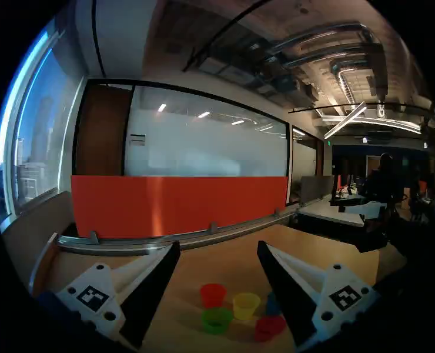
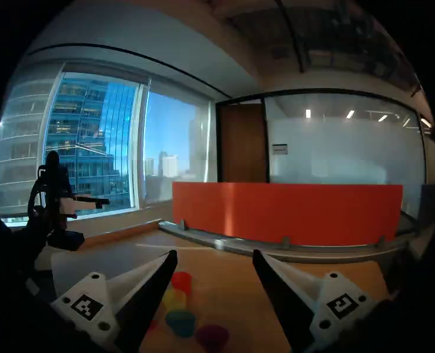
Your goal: Pour water
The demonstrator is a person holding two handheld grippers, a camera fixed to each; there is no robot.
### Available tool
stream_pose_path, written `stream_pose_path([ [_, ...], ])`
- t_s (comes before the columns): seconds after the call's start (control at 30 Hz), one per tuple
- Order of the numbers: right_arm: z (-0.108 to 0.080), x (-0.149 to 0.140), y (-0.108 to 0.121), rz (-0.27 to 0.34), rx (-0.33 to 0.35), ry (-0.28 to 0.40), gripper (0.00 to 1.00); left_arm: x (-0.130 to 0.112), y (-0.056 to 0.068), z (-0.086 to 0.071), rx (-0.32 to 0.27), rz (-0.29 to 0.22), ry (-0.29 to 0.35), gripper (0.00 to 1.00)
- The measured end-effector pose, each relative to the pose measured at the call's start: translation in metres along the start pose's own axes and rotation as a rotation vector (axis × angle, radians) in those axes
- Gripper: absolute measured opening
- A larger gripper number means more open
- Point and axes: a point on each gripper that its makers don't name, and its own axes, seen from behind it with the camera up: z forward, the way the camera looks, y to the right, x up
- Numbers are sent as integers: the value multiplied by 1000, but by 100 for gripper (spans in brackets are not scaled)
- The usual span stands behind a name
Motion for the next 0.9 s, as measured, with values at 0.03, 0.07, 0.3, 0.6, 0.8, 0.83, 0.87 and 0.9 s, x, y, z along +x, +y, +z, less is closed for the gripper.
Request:
stream_pose_path([
  [0.03,0,-1,-2,-2,9,-7,99,-2,1,0,-5,2,-5,97],
  [0.07,1,-3,-5,-4,18,-14,99,-3,1,-1,-10,4,-9,97],
  [0.3,4,-21,-21,-32,93,-83,99,-26,0,0,-42,15,-65,97],
  [0.6,8,-32,-37,-74,158,-118,99,-59,-4,2,-60,47,-129,97],
  [0.8,10,-48,-43,-97,191,-154,99,-83,-3,6,-74,53,-167,97],
  [0.83,11,-50,-44,-101,197,-159,99,-87,-3,6,-76,52,-175,97],
  [0.87,12,-53,-45,-105,202,-165,99,-92,-3,7,-78,51,-182,97],
  [0.9,12,-55,-46,-108,207,-170,99,-97,-3,7,-80,51,-190,97],
])
